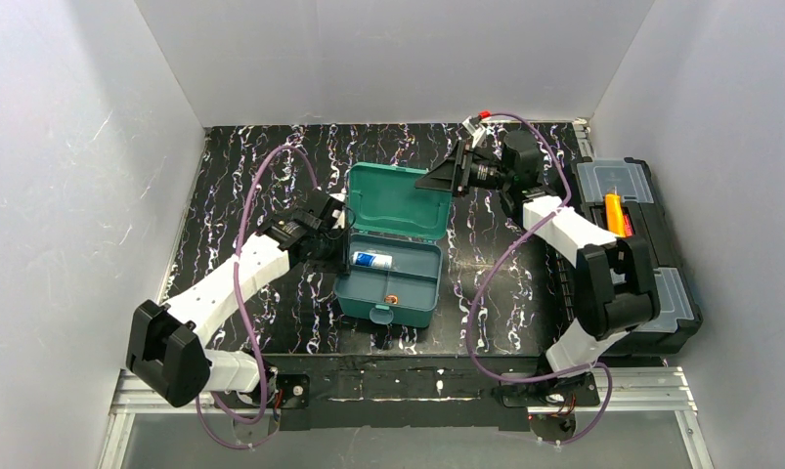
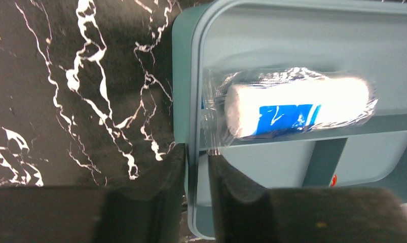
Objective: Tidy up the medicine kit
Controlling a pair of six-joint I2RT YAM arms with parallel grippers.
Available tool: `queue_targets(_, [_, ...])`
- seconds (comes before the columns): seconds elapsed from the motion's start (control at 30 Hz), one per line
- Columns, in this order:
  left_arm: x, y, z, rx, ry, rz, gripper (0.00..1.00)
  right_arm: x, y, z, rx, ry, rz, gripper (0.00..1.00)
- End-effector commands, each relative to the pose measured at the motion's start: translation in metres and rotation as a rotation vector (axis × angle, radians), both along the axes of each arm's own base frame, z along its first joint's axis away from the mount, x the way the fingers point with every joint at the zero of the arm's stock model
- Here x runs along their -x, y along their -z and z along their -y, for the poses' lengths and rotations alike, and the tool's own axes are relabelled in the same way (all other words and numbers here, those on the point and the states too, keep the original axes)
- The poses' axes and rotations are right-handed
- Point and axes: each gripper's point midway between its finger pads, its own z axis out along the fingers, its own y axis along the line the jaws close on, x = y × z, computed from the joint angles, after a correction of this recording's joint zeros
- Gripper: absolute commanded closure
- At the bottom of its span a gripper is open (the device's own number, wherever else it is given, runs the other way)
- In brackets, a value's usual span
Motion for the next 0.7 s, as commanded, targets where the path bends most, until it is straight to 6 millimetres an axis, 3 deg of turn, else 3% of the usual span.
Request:
queue_targets(0.0, [-0.02, -0.036, 0.008, 0.068, -0.037, 0.135, 0.67, 0.026, -0.021, -0.002, 0.02, -0.034, 0.087, 0.18])
queue_targets(0.13, [-0.02, -0.042, 0.01, 0.096, -0.051, 0.15, 0.56, 0.041, -0.022, -0.002, 0.075, -0.026, 0.117, 0.18])
queue_targets(0.33, [-0.013, -0.068, 0.005, 0.156, -0.07, 0.23, 0.52, 0.063, -0.025, 0.001, 0.133, -0.008, 0.166, 0.18])
queue_targets(0.5, [0.009, -0.093, -0.011, 0.217, -0.106, 0.297, 0.48, 0.08, -0.021, 0.004, 0.153, 0.003, 0.171, 0.18])
queue_targets(0.67, [0.038, -0.103, -0.026, 0.279, -0.131, 0.319, 0.46, 0.099, -0.014, 0.004, 0.163, 0.001, 0.171, 0.18])
